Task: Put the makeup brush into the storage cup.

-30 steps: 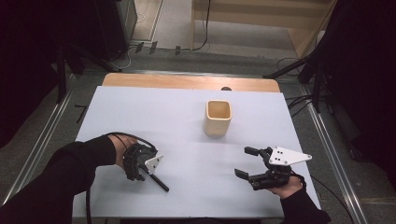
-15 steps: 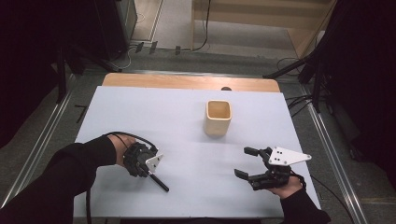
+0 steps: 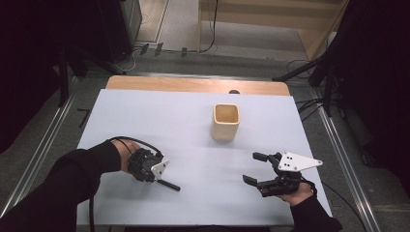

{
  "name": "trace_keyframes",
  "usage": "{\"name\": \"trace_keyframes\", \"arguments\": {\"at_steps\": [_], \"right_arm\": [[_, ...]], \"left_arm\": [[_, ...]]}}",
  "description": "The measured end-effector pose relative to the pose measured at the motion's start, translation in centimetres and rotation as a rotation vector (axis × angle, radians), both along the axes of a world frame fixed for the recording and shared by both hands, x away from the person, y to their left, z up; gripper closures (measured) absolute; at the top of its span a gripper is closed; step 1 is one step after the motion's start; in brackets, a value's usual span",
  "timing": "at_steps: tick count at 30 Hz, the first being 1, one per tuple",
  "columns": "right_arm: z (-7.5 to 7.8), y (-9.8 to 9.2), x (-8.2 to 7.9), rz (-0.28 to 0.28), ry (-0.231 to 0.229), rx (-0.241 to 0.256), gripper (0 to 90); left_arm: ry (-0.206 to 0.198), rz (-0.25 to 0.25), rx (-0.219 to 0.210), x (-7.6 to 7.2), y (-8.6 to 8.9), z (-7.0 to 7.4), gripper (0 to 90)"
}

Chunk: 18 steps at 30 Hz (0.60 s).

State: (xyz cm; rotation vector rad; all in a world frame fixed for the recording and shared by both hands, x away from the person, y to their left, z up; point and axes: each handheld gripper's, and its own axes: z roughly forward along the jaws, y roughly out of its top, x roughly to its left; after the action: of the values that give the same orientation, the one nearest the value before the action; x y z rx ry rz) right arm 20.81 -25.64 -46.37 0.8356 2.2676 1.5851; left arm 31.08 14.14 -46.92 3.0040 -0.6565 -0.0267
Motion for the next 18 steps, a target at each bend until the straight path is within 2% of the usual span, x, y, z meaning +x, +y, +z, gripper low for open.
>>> {"name": "trace_keyframes", "arguments": {"at_steps": [13, 15, 18], "right_arm": [[0.0, 0.0, 0.0, 0.002, 0.001, 0.0, 17.8], [0.0, 0.0, 0.0, 0.004, 0.002, -0.001, 17.8], [0.0, 0.1, 0.0, 0.003, 0.002, -0.001, 17.8]], "left_arm": [[0.027, 0.049, 0.018, 0.3, -0.1, 0.2, 77.7], [0.025, 0.063, -0.003, 0.4, 0.1, 0.6, 77.7], [0.032, 0.109, -0.045, 0.7, 0.4, 1.3, 77.7]]}}
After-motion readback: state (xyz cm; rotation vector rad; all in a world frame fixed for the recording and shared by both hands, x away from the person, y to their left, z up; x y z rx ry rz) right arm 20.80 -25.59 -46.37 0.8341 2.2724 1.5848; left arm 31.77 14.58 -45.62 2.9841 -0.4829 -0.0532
